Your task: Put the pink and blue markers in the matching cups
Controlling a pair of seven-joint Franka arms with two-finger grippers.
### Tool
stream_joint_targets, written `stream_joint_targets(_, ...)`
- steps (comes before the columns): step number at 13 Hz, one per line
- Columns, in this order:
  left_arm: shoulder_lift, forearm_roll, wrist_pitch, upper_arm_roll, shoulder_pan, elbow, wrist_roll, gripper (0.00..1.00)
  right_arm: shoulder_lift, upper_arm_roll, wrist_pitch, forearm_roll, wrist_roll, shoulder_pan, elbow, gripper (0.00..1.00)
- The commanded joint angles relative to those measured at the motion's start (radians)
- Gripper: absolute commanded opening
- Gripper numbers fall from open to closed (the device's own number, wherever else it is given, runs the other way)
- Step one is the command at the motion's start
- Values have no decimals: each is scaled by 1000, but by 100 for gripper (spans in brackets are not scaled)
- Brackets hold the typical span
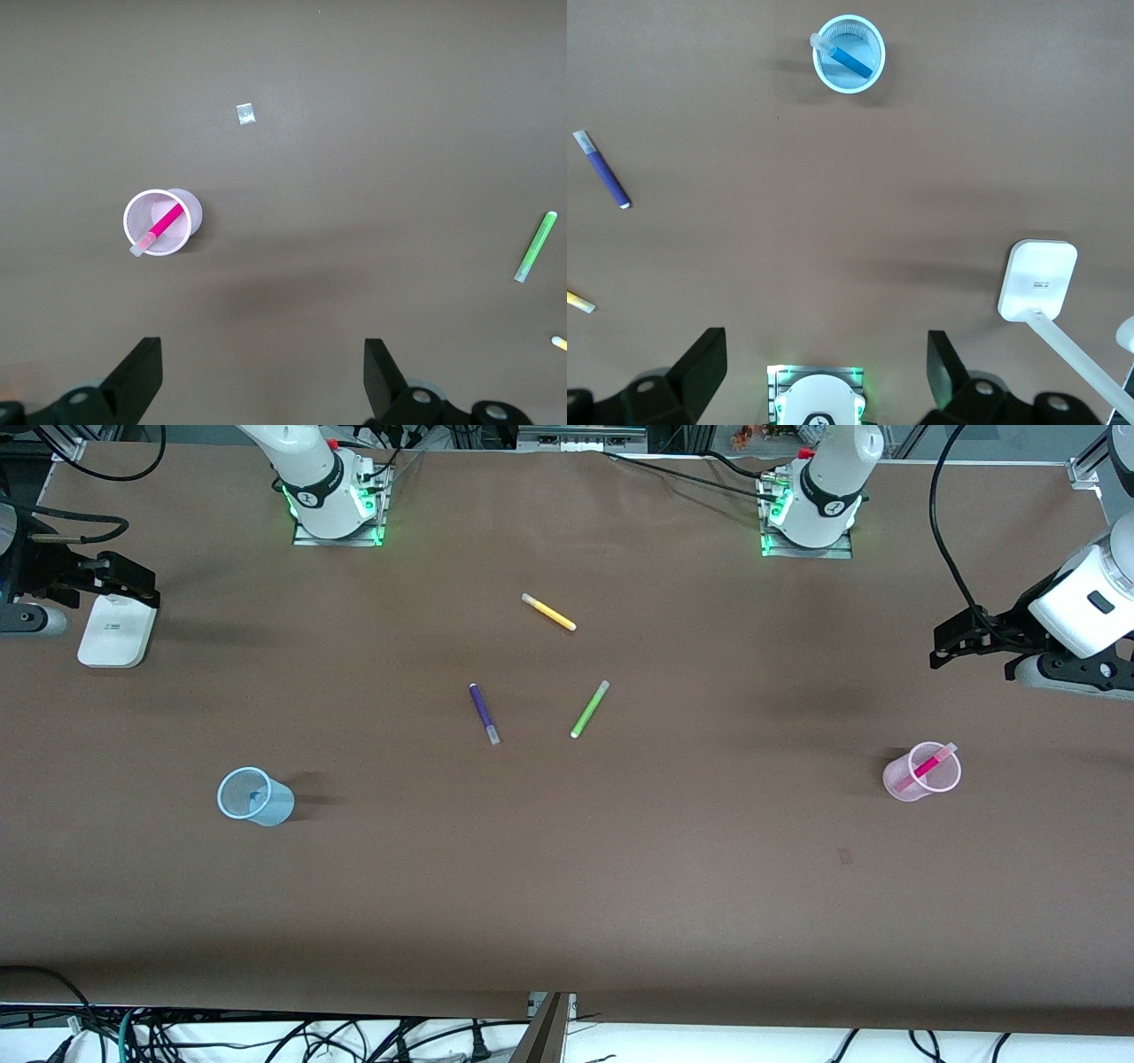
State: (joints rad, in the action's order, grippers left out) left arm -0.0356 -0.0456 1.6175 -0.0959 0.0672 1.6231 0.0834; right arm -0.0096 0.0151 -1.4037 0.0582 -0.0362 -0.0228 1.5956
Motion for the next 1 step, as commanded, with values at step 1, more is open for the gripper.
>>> stream_joint_targets(1,19,-10,-10,-4,5,9,10,100,13,-4,3,3,15,0,-23,100)
